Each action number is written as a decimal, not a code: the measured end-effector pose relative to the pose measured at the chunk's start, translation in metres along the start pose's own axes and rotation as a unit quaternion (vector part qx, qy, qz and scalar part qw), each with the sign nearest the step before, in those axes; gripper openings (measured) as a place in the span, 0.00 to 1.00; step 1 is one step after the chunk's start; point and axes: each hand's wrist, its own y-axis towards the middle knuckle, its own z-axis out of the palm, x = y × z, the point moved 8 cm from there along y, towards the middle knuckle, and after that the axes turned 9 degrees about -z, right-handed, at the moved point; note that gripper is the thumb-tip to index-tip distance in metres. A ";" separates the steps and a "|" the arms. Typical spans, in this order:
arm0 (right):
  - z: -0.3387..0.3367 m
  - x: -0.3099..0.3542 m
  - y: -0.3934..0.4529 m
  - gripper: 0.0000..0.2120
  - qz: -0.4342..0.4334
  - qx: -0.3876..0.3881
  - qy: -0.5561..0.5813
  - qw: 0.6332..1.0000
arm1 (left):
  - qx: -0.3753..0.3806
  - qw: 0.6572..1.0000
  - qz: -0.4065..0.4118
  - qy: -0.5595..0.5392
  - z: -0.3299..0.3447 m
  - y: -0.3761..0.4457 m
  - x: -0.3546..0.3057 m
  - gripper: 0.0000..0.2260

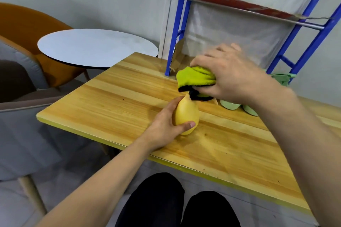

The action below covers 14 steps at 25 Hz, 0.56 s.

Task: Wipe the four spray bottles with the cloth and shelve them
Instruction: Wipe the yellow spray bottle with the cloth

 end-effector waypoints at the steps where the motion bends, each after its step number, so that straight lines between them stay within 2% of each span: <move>1: 0.011 0.012 0.009 0.29 -0.025 0.037 -0.019 0.999 | -0.006 1.000 -0.002 -0.009 0.000 -0.001 0.000 0.36; 3: 0.035 0.024 0.027 0.32 -0.020 0.087 -0.047 0.995 | -0.021 1.000 0.000 -0.019 -0.001 -0.001 0.001 0.34; 4: 0.043 0.029 0.034 0.30 -0.011 0.090 -0.054 0.994 | -0.028 0.999 -0.002 -0.022 0.000 0.000 0.002 0.33; 8: 0.052 0.035 0.055 0.17 0.010 0.057 -0.089 0.994 | -0.030 0.999 0.001 -0.020 -0.002 0.000 -0.002 0.36; 14: 0.051 0.024 0.046 0.19 0.027 -0.003 -0.039 0.999 | -0.017 1.000 0.010 -0.012 0.000 -0.001 -0.003 0.33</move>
